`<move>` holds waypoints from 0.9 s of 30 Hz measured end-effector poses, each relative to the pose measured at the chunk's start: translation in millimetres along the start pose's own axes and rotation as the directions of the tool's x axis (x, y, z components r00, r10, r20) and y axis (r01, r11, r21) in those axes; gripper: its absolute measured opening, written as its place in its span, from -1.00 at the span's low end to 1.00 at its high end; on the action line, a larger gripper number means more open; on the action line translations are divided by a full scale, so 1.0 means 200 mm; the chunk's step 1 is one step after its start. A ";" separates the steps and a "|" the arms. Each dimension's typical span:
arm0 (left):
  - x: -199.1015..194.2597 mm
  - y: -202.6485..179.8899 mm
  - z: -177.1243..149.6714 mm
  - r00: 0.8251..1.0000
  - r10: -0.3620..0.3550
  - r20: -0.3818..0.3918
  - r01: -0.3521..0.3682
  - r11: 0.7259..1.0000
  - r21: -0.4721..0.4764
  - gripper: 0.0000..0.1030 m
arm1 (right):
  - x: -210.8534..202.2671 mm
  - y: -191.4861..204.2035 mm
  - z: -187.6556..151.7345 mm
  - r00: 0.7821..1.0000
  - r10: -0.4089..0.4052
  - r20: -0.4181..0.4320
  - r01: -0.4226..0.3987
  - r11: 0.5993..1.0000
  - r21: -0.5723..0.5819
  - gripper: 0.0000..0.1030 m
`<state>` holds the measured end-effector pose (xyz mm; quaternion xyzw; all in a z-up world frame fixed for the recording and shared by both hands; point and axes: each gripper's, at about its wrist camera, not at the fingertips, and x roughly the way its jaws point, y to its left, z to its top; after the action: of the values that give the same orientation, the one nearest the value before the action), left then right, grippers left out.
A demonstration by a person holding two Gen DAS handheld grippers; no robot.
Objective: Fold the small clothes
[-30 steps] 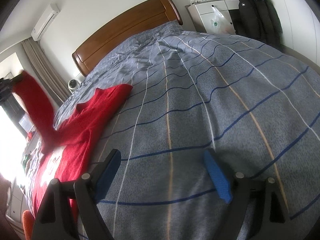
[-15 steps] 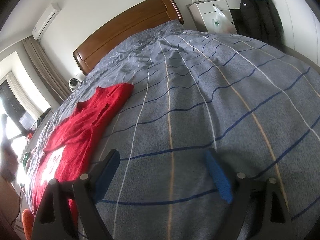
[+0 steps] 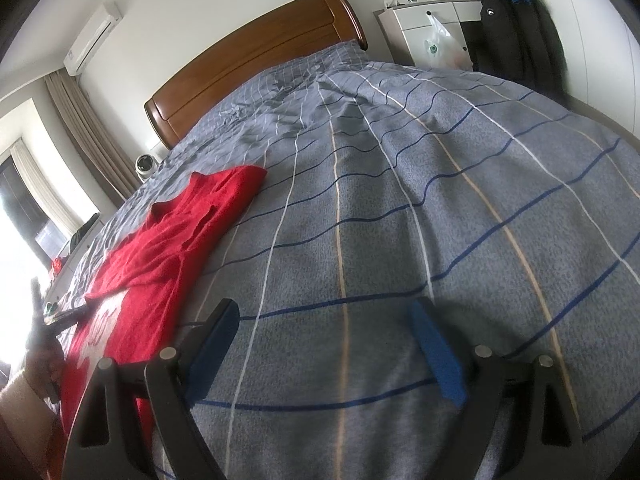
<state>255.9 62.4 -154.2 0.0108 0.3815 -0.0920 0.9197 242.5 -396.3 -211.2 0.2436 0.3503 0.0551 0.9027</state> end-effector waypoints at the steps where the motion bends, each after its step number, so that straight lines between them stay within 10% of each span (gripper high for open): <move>1: 0.01 0.00 0.00 1.000 0.001 -0.001 -0.001 1.000 -0.011 -0.92 | 0.00 0.00 0.00 1.000 0.000 0.000 0.000 1.000 0.000 0.69; 7: 0.01 0.03 -0.02 1.000 -0.010 -0.011 0.009 0.998 -0.068 -0.72 | 0.01 0.00 0.01 1.000 0.003 -0.005 -0.003 1.000 -0.004 0.72; 12: -0.07 0.02 -0.06 0.993 0.117 -0.015 -0.118 0.988 -0.101 0.46 | 0.01 0.01 0.01 1.000 0.004 -0.005 -0.004 1.000 -0.004 0.72; 27: -0.20 0.00 -0.12 0.970 0.241 -0.010 -0.242 0.968 -0.074 0.50 | 0.01 0.01 0.01 1.000 0.005 -0.005 -0.005 1.000 -0.005 0.72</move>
<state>212.0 70.0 -143.5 0.0229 0.3811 0.0350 0.9236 244.4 -395.4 -210.9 0.2422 0.3518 0.0586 0.9023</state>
